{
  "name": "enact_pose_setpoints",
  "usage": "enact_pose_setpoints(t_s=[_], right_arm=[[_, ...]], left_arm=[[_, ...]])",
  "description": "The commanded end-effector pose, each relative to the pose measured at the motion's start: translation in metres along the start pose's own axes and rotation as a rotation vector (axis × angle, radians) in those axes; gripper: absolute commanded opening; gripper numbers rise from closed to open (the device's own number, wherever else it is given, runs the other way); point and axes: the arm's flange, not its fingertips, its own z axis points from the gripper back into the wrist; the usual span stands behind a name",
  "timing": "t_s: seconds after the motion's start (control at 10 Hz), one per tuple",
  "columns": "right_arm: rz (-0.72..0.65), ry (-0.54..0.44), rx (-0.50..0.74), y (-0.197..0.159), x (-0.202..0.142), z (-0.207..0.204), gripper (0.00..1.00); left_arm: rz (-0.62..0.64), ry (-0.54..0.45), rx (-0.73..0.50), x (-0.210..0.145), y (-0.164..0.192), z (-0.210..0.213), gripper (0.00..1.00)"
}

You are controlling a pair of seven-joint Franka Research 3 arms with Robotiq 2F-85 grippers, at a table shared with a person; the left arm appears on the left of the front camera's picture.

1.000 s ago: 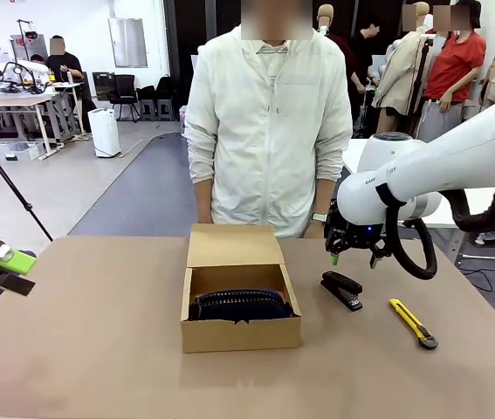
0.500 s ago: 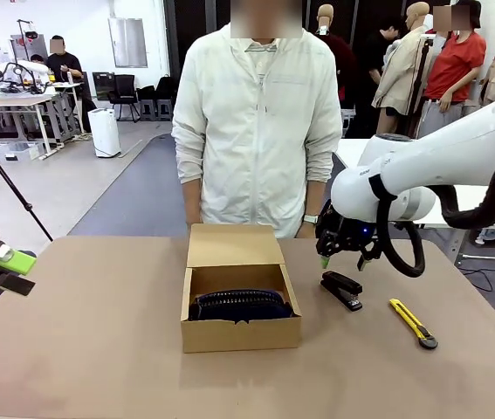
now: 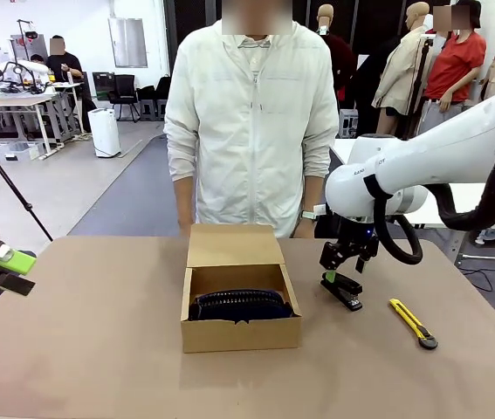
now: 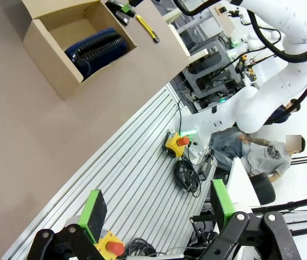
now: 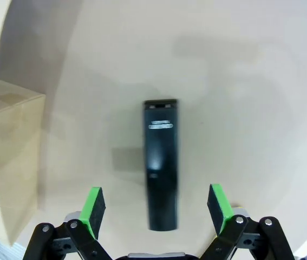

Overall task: Pack the items into the box.
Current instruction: Pick up the item specified by the human and place it in the Mailer Box.

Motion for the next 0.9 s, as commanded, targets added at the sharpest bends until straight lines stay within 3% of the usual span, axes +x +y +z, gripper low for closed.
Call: enact_pose_setpoints(t_s=[0.0, 0.4, 0.8], right_arm=[[-0.015, -0.028, -0.045, 0.003, 0.003, 0.0, 1.0], [0.015, -0.022, -0.032, -0.002, 0.003, 0.0, 1.0], [0.082, 0.021, -0.024, 0.013, 0.007, -0.045, 1.0]], left_arm=[[-0.007, -0.008, -0.018, 0.001, 0.0, 0.0, 1.0], [-0.007, -0.008, -0.018, 0.001, 0.0, 0.0, 1.0], [-0.007, -0.008, -0.018, 0.001, 0.0, 0.0, 1.0]])
